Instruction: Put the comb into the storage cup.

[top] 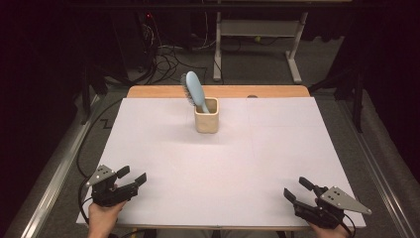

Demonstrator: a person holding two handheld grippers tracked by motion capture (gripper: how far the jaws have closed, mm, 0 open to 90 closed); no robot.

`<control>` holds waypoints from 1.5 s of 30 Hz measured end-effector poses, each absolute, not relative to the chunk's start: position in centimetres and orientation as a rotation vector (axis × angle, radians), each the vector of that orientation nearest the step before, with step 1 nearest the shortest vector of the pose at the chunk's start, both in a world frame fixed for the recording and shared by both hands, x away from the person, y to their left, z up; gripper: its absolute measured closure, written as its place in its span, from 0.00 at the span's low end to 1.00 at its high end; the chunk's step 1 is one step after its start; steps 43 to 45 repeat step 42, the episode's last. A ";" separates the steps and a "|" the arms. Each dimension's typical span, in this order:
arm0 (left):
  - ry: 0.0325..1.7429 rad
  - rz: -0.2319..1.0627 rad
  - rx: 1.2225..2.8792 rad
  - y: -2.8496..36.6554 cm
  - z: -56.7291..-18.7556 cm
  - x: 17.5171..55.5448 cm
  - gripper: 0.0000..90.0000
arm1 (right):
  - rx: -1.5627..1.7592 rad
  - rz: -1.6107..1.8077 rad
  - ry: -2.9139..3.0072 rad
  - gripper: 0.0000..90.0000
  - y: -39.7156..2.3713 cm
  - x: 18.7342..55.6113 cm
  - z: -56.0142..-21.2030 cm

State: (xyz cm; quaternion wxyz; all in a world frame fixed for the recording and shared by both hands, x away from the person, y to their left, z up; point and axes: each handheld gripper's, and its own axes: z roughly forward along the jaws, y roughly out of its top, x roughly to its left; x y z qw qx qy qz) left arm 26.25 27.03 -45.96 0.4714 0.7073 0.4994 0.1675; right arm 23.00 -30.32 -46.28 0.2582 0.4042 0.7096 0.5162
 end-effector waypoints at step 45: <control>1.279 0.417 1.715 27.3 -47.3 26.0 0.29 | 1.108 1.404 1.916 0.36 -30.5 23.1 -46.3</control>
